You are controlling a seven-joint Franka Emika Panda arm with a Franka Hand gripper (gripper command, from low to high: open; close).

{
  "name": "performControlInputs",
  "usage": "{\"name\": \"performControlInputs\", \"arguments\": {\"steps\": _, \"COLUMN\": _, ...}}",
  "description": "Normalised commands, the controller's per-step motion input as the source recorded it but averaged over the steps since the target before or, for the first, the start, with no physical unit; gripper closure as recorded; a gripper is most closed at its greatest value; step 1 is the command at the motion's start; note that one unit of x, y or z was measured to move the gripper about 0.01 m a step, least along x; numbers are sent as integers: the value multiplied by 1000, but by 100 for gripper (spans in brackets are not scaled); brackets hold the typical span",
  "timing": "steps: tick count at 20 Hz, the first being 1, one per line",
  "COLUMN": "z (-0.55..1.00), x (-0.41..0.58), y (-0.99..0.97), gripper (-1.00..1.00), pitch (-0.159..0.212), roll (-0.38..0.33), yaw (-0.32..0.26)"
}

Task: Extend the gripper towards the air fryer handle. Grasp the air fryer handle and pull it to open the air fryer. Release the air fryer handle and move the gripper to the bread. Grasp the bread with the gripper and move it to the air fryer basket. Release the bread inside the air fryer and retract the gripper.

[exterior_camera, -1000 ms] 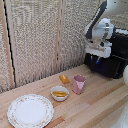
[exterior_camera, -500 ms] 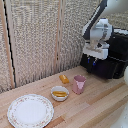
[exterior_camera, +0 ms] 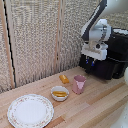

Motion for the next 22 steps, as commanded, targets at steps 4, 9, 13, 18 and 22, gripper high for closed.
{"name": "performControlInputs", "arguments": {"steps": 4, "z": -76, "x": -221, "y": 660, "gripper": 100, "pitch": -11, "roll": -100, "yaw": -81}}
{"name": "performControlInputs", "arguments": {"steps": 9, "z": -73, "x": -92, "y": 502, "gripper": 100, "pitch": -7, "roll": -92, "yaw": -86}}
{"name": "performControlInputs", "arguments": {"steps": 13, "z": -149, "x": 0, "y": 214, "gripper": 100, "pitch": 10, "roll": 0, "yaw": -40}}
{"name": "performControlInputs", "arguments": {"steps": 18, "z": -97, "x": 0, "y": 203, "gripper": -100, "pitch": 0, "roll": 16, "yaw": -77}}
{"name": "performControlInputs", "arguments": {"steps": 22, "z": 58, "x": 7, "y": 65, "gripper": -100, "pitch": 38, "roll": 94, "yaw": -5}}
